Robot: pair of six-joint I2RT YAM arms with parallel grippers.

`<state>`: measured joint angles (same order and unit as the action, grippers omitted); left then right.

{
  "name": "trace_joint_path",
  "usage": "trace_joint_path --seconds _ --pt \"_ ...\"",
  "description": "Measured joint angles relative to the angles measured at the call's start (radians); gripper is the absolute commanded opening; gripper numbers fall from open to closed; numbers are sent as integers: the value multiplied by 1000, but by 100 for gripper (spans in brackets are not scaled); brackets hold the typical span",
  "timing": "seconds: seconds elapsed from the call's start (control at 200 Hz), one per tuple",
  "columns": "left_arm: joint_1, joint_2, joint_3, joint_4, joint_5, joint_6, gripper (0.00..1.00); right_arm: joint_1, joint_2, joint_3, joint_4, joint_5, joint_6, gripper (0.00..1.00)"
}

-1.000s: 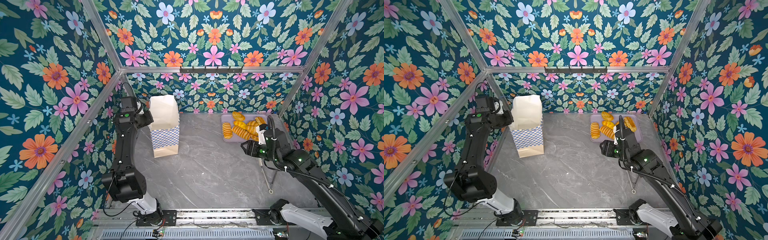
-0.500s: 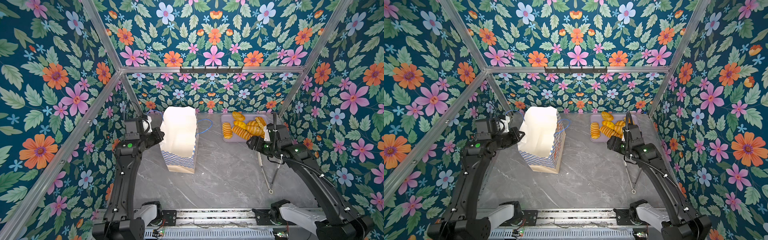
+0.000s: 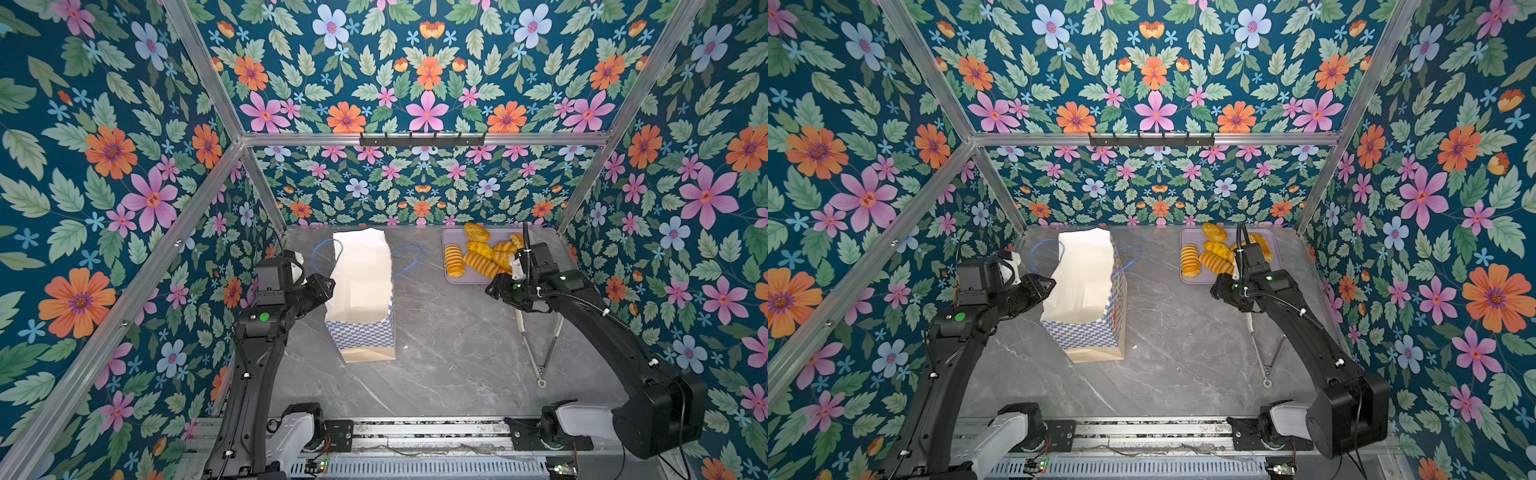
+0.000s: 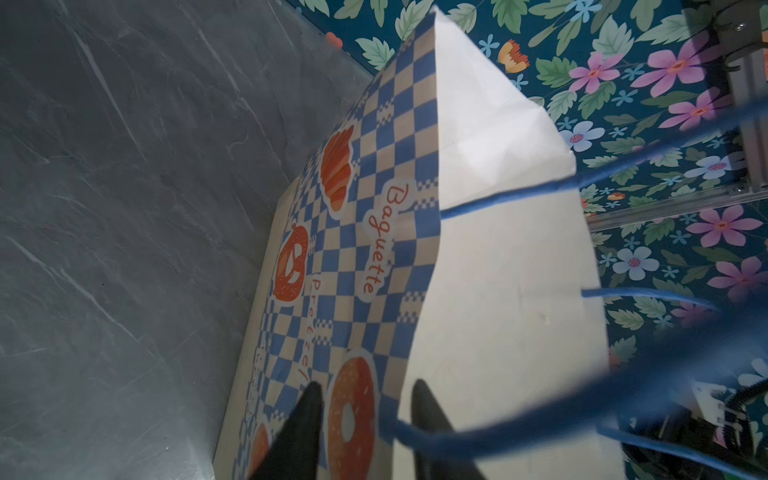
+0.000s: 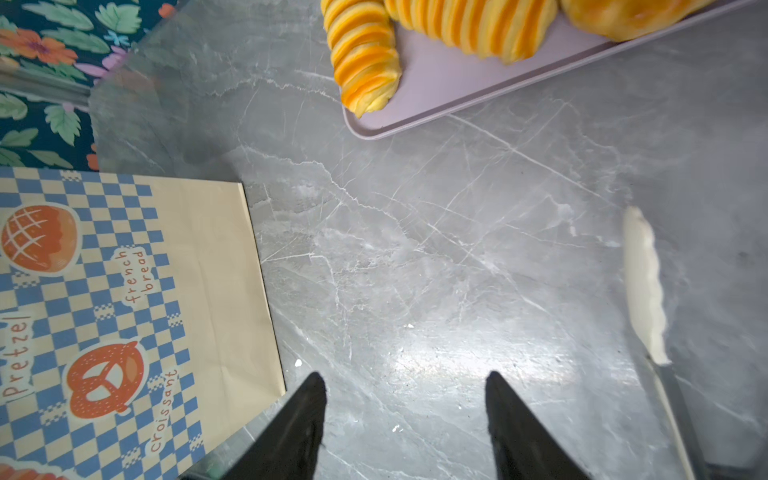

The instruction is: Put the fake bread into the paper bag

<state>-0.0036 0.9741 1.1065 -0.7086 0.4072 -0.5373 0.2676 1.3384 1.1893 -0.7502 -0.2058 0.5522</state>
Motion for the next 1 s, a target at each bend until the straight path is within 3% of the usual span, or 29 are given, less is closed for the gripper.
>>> trace_joint_path --seconds 0.07,0.135,0.365,0.54,0.67,0.845,1.0 --pt "0 7 47 -11 -19 14 82 32 52 45 5 2 -7 60" --pt "0 12 95 -27 -35 27 85 66 106 92 15 5 -19 60" --pt "0 27 240 -107 -111 95 82 132 349 297 13 80 -90 54" --pt "-11 0 195 -124 -139 102 81 124 472 341 21 179 -191 50" --pt "-31 -37 153 -117 -139 97 80 80 511 308 53 187 -244 45" --pt "-43 -50 150 -100 -146 86 79 -2 529 275 82 188 -233 37" --pt "-58 -47 152 -76 -153 68 77 -8 551 283 76 202 -126 29"
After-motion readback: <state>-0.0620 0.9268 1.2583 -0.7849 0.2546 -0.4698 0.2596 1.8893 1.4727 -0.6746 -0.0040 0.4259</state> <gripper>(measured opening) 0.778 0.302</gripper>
